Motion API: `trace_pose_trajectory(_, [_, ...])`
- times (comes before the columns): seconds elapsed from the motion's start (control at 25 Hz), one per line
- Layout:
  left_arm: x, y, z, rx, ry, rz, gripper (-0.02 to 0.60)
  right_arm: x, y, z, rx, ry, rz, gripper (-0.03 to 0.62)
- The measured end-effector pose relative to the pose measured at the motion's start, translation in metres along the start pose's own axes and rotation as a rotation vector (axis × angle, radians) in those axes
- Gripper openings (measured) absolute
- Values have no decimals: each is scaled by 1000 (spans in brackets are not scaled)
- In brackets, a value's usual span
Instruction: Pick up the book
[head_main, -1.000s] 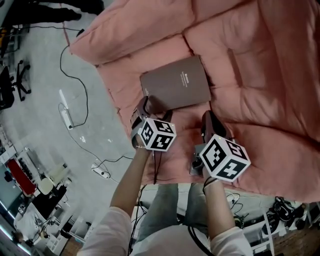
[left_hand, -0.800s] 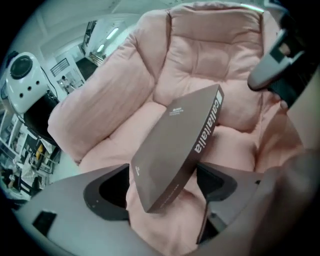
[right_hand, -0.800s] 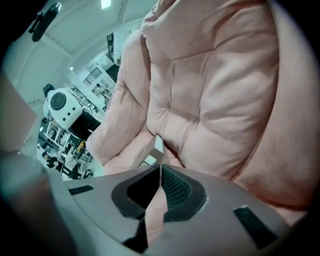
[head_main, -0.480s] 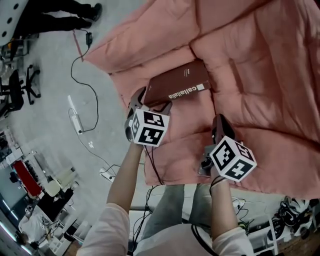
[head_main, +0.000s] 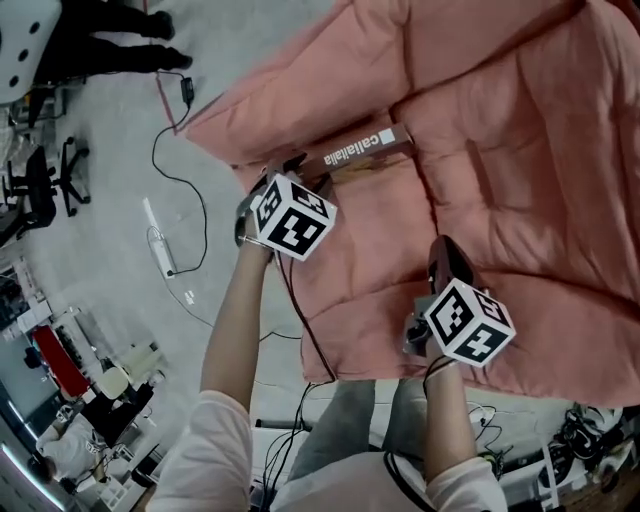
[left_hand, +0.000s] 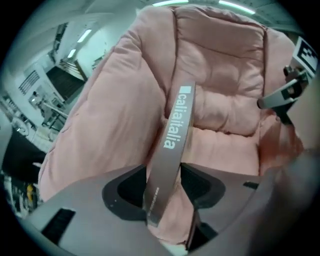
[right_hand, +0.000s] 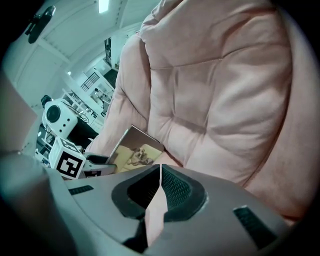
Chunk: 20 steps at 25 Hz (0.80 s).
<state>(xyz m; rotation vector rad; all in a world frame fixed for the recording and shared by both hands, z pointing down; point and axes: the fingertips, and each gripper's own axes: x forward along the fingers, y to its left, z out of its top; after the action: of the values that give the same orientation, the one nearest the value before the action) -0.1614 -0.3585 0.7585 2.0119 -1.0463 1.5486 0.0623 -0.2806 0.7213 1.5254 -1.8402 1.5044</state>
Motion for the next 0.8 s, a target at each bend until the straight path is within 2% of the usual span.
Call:
trace_pose_trajectory(0.12, [7,-31,-5,127,89,-139,179,1,3,4,3,3,5,32])
trace_pose_trajectory(0.24, [17,-40,-3,186,116,-186,169,10,18,14,-4,14,5,32])
trace_pose_trajectory(0.44, [29,-38,-4,155,102,-186,172,17,18,15,-21,20,2,32])
trace_pose_trajectory(0.6, [34,-42,-2,171,100,-184,158,20,4,9,-8,35,-6,32])
trace_pose_trajectory(0.8, [16,-53,0,96,73,-183,150,5,-2,9,-4,33,-12,31])
